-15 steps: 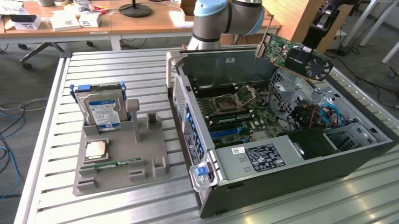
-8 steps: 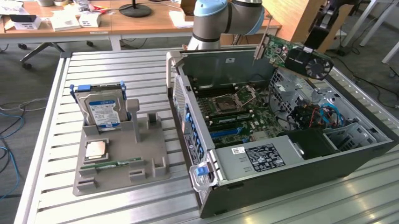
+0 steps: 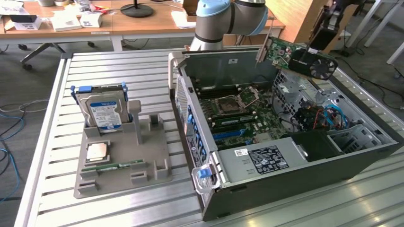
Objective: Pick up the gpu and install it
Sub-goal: 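Insert the gpu into the slot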
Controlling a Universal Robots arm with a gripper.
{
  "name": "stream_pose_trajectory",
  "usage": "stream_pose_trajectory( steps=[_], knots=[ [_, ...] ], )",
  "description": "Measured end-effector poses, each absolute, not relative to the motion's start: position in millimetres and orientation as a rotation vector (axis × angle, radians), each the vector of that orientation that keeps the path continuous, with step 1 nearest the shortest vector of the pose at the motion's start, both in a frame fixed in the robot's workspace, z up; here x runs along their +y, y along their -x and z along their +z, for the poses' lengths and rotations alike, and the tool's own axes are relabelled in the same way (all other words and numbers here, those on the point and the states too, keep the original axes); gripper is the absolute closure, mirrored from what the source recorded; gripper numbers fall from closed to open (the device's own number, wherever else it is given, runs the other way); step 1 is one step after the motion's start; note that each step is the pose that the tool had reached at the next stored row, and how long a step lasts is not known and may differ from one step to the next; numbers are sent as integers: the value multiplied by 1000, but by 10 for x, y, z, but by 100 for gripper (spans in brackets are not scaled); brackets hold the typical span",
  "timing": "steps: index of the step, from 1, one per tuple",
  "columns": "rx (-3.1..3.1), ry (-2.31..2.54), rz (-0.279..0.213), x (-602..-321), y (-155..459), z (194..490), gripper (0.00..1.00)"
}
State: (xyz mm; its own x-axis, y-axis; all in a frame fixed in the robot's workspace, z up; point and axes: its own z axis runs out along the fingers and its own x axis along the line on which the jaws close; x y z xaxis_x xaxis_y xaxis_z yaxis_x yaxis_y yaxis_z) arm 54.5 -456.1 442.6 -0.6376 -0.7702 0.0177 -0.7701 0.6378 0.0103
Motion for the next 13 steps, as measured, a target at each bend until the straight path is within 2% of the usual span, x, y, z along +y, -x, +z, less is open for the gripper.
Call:
stream_pose_trajectory(
  steps=[13],
  knots=[
    [-2698,-1567,4,-4554,-543,4426,74]
  ],
)
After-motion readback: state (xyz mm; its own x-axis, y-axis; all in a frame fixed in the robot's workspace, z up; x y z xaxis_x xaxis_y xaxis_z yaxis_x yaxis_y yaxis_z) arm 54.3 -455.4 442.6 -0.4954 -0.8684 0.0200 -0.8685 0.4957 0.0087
